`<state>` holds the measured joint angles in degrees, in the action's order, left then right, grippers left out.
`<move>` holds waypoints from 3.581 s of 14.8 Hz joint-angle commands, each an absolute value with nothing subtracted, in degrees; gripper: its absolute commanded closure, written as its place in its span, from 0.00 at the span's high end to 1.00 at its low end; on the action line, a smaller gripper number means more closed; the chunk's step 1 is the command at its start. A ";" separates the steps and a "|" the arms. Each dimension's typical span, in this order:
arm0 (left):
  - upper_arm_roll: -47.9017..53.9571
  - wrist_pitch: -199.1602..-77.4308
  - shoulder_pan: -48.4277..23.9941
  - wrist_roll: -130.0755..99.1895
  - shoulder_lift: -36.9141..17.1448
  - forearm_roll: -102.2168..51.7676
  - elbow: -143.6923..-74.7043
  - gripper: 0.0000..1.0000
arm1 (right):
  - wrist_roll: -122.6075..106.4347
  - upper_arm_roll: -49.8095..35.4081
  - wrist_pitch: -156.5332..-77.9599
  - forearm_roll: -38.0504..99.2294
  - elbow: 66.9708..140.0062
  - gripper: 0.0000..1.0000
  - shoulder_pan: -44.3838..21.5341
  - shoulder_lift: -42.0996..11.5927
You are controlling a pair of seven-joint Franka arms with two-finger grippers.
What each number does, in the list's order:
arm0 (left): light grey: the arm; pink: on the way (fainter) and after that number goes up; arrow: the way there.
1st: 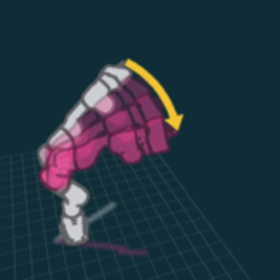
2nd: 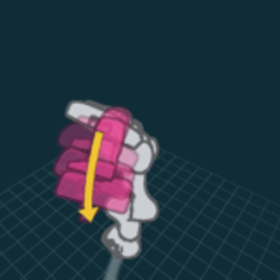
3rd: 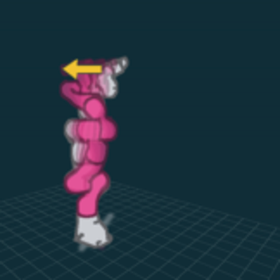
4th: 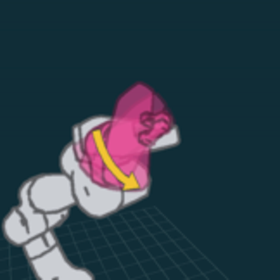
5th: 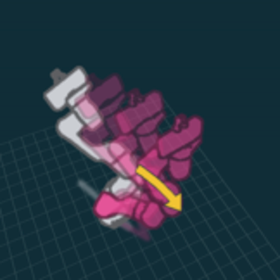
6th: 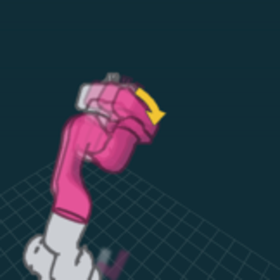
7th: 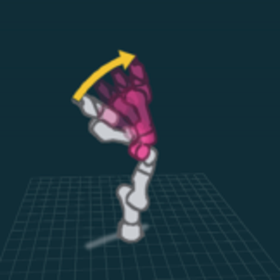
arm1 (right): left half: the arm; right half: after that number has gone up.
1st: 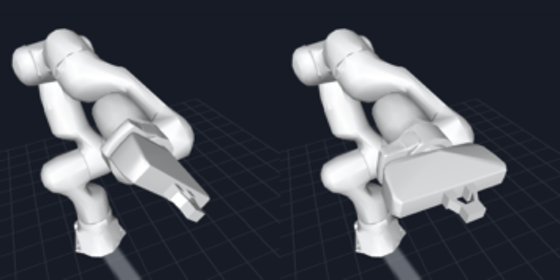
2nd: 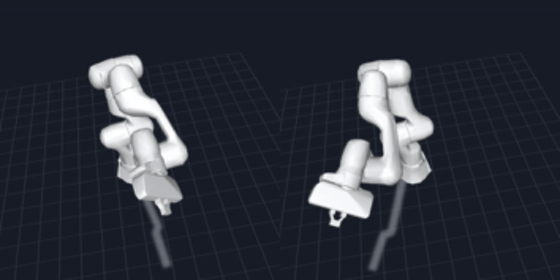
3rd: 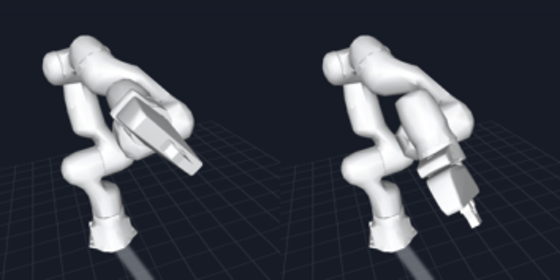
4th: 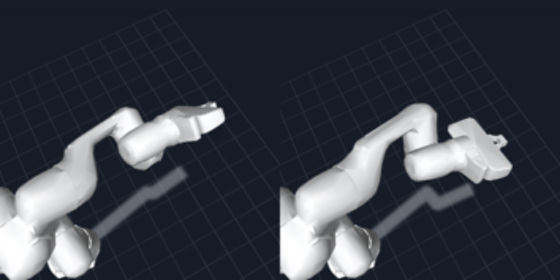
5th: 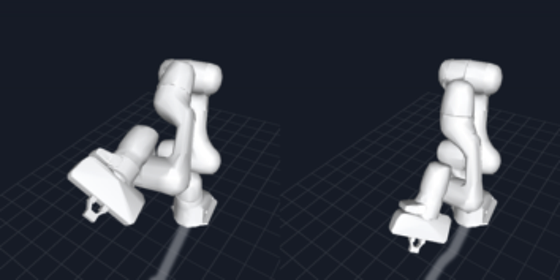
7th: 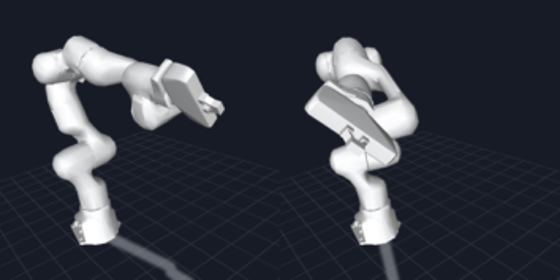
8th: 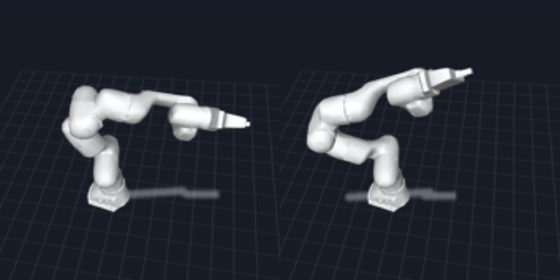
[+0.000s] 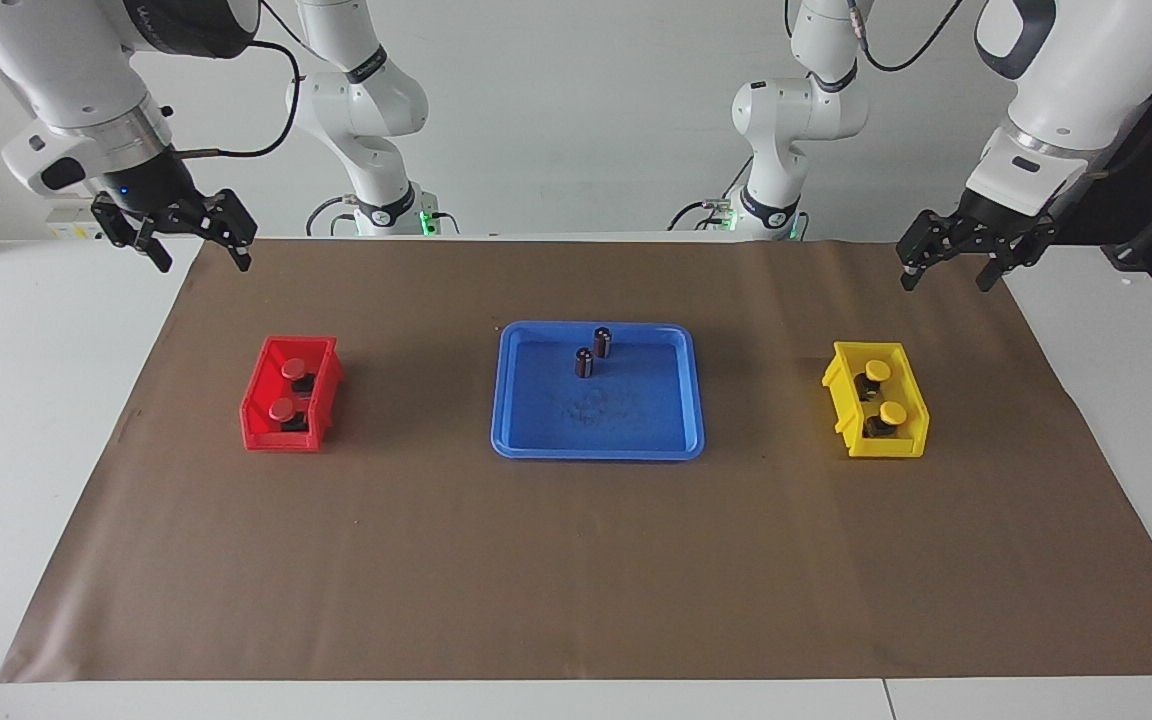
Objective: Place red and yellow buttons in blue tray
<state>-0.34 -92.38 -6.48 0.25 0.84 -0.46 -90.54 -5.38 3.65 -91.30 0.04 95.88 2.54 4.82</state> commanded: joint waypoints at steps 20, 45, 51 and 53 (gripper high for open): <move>-0.44 -91.49 -6.68 0.53 3.51 -0.26 -94.12 1.00 | -7.30 3.69 -122.95 -0.18 113.73 0.79 3.34 -5.71; -0.62 -92.02 -5.36 0.88 5.10 -0.18 -97.29 1.00 | -7.03 3.60 -131.22 -0.18 122.26 0.64 2.99 -6.68; -0.62 -91.93 -5.27 1.05 5.10 -0.09 -97.29 1.00 | -7.03 3.60 -131.92 -0.18 122.43 0.62 2.99 -6.77; -0.62 -91.93 -5.27 1.05 5.10 -0.09 -97.29 1.00 | -7.03 3.60 -132.01 -0.18 122.78 0.61 2.99 -6.68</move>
<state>-0.81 -91.55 -5.69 0.25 3.19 -0.46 -95.22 -7.38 4.01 -130.64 0.03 120.69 2.65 -8.18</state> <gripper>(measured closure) 0.000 0.383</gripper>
